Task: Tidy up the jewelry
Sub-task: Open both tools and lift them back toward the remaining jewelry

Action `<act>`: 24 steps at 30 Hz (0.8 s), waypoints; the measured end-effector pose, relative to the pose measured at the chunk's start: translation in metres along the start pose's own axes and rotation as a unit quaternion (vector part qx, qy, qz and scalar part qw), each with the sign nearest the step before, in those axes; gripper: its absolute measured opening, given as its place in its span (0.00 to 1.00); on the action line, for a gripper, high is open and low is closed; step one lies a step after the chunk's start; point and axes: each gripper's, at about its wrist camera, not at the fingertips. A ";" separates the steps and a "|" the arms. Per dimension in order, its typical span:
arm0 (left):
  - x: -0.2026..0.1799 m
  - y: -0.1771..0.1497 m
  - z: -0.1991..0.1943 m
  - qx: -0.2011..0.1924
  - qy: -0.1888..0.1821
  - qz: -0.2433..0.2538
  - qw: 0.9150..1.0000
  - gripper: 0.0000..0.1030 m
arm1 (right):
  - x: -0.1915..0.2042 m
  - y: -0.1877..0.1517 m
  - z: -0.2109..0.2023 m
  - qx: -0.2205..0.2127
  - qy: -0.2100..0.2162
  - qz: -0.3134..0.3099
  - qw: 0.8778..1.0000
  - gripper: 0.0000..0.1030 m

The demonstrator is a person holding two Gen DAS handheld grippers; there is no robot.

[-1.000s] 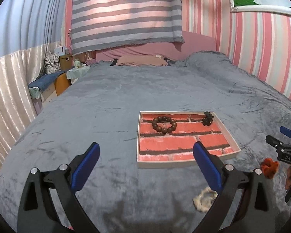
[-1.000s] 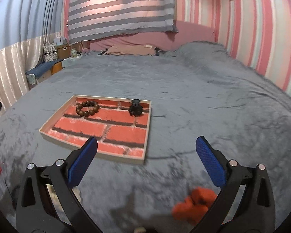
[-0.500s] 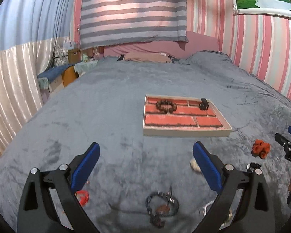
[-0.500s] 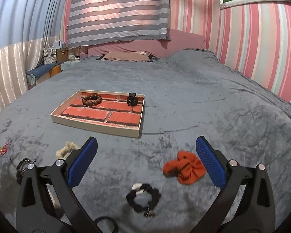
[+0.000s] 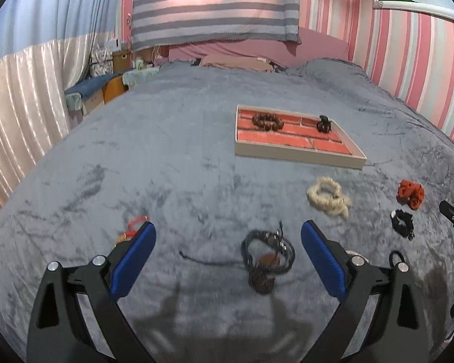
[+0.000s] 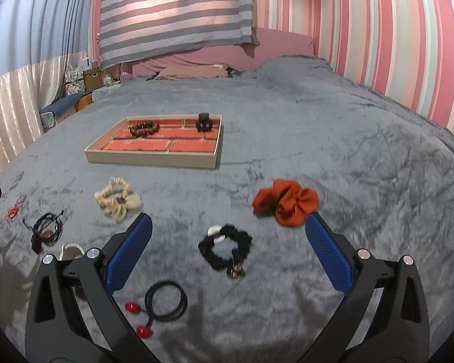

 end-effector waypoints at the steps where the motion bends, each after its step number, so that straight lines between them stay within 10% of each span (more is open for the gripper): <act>1: 0.000 -0.004 0.001 0.003 0.002 0.000 1.000 0.92 | 0.001 -0.003 0.000 0.004 0.001 0.000 1.000 0.96; 24: 0.008 -0.065 0.023 0.069 -0.010 -0.002 0.998 0.92 | 0.026 -0.051 0.014 0.063 0.024 -0.023 0.997 0.93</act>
Point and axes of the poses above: each gripper's, at about its wrist camera, not at the fingertips, and z roughly the way its jaws point, x to its left, y to its top, and after that the axes turned 8 degrees about -z, right-handed
